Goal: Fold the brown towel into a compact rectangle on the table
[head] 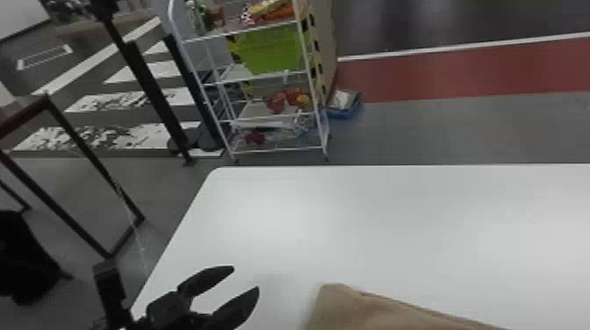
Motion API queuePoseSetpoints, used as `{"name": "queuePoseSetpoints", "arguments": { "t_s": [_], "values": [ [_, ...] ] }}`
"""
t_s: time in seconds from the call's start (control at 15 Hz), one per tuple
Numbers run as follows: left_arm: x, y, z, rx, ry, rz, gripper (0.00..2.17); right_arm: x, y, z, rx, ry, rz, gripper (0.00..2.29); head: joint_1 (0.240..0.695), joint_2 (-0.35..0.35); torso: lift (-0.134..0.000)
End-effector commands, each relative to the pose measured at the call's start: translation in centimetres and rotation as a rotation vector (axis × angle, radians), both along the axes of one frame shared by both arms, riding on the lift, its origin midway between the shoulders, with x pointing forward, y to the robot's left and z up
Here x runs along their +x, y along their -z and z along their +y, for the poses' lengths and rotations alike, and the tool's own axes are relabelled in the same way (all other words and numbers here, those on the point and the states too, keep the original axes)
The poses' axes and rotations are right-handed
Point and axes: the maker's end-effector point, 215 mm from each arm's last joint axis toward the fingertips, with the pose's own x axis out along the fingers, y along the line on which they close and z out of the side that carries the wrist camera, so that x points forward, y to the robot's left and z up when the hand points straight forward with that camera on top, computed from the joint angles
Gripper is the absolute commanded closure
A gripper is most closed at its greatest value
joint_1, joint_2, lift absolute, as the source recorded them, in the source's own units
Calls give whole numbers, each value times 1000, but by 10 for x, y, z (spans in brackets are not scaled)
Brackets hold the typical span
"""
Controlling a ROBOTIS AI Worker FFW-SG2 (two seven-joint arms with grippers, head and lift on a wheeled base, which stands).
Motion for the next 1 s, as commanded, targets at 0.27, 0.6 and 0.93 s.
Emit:
{"name": "queuePoseSetpoints", "arguments": {
  "t_s": [0.27, 0.6, 0.93],
  "values": [
    [1, -5, -4, 2, 9, -10, 29, 5, -6, 1, 26, 8, 0, 1143, 695, 334, -122],
    [1, -5, -6, 1, 13, -10, 29, 15, -29, 12, 113, 10, -25, 1625, 695, 333, -122],
    [1, -2, -4, 3, 6, -5, 29, 28, -72, -15, 127, 71, -88, 1625, 695, 317, -122]
  ]
}}
